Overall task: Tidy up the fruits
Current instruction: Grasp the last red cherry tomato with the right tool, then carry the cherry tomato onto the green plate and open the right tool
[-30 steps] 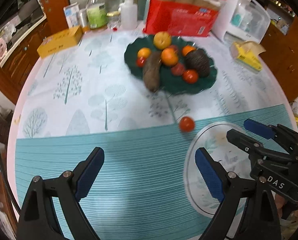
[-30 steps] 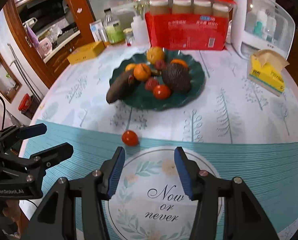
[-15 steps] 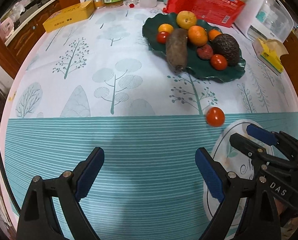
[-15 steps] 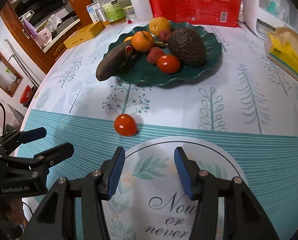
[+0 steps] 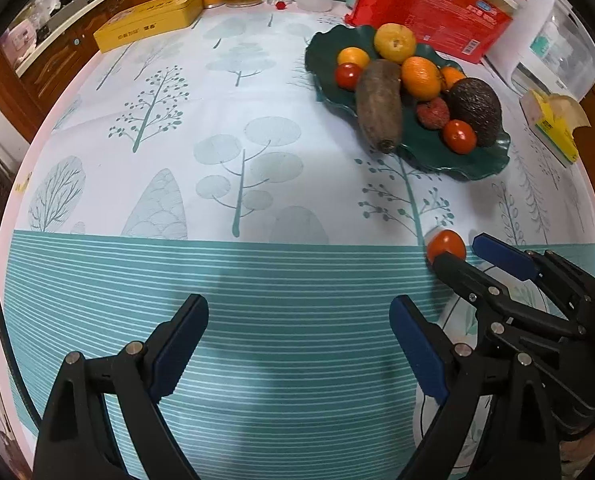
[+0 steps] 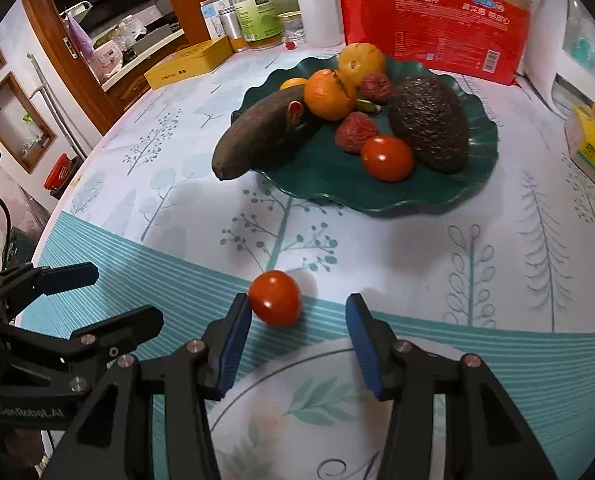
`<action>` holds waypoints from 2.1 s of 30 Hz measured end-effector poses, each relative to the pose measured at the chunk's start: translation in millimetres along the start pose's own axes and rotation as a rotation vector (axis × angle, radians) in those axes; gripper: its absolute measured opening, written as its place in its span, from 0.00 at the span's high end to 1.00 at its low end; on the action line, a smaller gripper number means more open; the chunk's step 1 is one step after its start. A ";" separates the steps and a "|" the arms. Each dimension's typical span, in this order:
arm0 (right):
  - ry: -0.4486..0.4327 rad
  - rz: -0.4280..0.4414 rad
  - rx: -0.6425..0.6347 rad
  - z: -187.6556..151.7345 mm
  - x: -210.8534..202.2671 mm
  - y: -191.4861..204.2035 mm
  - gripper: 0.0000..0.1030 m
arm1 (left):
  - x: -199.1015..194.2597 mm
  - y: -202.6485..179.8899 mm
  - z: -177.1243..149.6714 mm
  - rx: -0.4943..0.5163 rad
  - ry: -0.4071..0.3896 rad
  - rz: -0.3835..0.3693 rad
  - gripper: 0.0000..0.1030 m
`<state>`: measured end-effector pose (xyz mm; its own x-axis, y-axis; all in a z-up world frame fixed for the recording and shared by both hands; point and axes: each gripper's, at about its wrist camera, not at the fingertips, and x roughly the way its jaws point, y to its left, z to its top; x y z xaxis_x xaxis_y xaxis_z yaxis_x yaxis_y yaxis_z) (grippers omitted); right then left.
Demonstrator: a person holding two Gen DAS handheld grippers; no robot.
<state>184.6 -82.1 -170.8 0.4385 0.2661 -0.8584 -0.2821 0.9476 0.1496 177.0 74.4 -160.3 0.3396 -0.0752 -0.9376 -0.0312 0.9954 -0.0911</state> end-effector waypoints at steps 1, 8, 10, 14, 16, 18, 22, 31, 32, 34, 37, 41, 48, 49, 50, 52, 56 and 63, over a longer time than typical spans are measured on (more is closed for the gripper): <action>0.002 0.004 -0.003 0.5 1.3 0.7 0.53 | 0.6 1.1 0.5 -0.003 0.002 -0.001 0.11; 0.008 0.013 -0.035 0.9 6.4 7.3 0.70 | 0.1 1.5 0.4 -0.011 0.007 -0.002 0.11; 0.008 0.018 -0.029 0.4 6.2 6.1 0.73 | -1.1 1.4 -0.1 -0.013 0.008 -0.002 0.11; 0.018 0.019 -0.009 -1.8 4.3 2.3 0.74 | -5.3 2.8 -1.4 -0.016 0.007 -0.005 0.11; 0.024 0.019 0.005 -3.9 0.9 -0.2 0.74 | -8.8 3.1 -2.3 -0.016 0.004 -0.007 0.11; 0.024 0.017 0.017 -6.2 -3.5 -2.4 0.74 | -13.7 2.6 -3.1 -0.015 -0.001 -0.011 0.11; 0.023 0.001 0.039 -11.5 -19.6 -5.5 0.74 | -25.9 0.2 -4.8 -0.018 -0.008 -0.028 0.11; -0.045 0.009 0.075 -0.7 -93.1 -6.3 0.74 | -79.0 -5.4 14.0 -0.001 -0.056 -0.039 0.11; -0.067 0.017 0.076 5.3 -107.4 -6.1 0.74 | -86.3 -6.1 18.7 0.007 -0.068 -0.037 0.11; -0.110 0.015 0.065 18.9 -133.9 -4.0 0.74 | -106.7 -8.7 32.1 0.030 -0.106 -0.023 0.11; -0.174 -0.011 0.037 47.5 -176.6 -2.3 0.74 | -139.8 -12.1 57.3 0.059 -0.162 -0.015 0.10; -0.242 -0.044 0.023 91.2 -223.9 -4.2 0.74 | -176.9 -16.7 92.3 0.072 -0.226 -0.024 0.09; -0.281 -0.087 0.058 154.7 -231.4 -21.7 0.74 | -194.0 -30.3 141.3 0.080 -0.321 0.004 0.03; -0.274 -0.091 0.073 160.2 -222.6 -26.2 0.74 | -189.1 -34.1 146.7 0.086 -0.321 0.008 0.03; -0.264 -0.094 0.085 165.3 -211.5 -31.7 0.74 | -180.9 -37.0 152.6 0.092 -0.313 0.012 0.03; -0.241 -0.099 0.108 169.6 -190.5 -40.1 0.74 | -162.9 -41.6 160.5 0.101 -0.293 0.017 0.03; -0.178 -0.065 0.149 171.6 -138.6 -56.2 0.74 | -119.6 -47.2 174.0 0.105 -0.250 0.023 0.03; -0.057 -0.012 0.189 167.2 -51.0 -75.7 0.74 | -43.7 -44.5 189.3 0.047 -0.154 -0.012 0.03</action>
<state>326.3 -137.8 -56.3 0.4905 0.2588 -0.8321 -0.1134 0.9657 0.2335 341.5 44.8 -51.7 0.4800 -0.0808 -0.8736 0.0170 0.9964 -0.0828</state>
